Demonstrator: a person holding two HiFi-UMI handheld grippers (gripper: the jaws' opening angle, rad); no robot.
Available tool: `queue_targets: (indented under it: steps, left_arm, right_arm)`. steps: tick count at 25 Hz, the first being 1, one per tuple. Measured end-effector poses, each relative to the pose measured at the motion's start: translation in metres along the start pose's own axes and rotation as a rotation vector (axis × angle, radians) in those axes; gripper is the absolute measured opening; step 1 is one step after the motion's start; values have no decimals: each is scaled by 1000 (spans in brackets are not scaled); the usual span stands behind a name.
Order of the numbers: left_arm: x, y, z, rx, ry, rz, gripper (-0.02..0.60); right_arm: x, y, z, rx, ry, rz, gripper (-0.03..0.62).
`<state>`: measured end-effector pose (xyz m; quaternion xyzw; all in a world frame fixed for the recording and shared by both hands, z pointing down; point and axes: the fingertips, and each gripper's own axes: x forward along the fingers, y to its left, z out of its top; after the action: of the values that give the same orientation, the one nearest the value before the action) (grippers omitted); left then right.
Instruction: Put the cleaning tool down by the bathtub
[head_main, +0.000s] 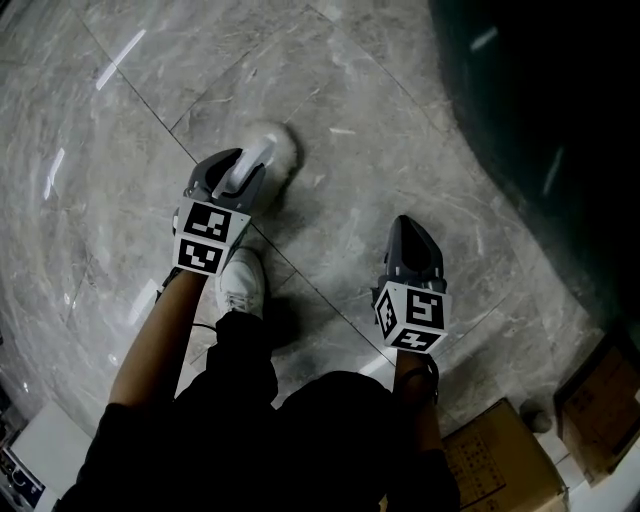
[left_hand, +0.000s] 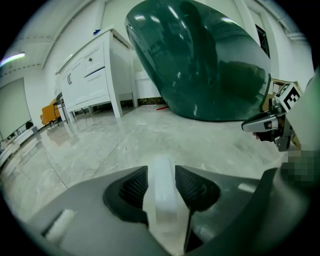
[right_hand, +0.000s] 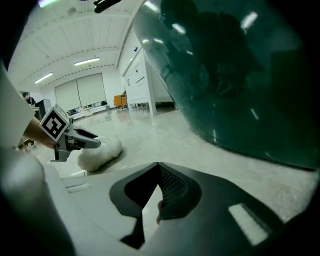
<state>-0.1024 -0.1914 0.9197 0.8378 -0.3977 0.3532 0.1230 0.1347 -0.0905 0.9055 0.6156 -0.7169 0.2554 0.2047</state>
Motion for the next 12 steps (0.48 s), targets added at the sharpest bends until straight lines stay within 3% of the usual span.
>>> queue_targets:
  steps: [4,12]
  left_arm:
    - [-5,1,3,-6,-15,-1,204]
    - [-22,-2,16,4,-46,8,218]
  right_arm:
    - [-2,1,5,-7,-7,-1,14]
    - [-9,2,24,-4,-34,-1,14]
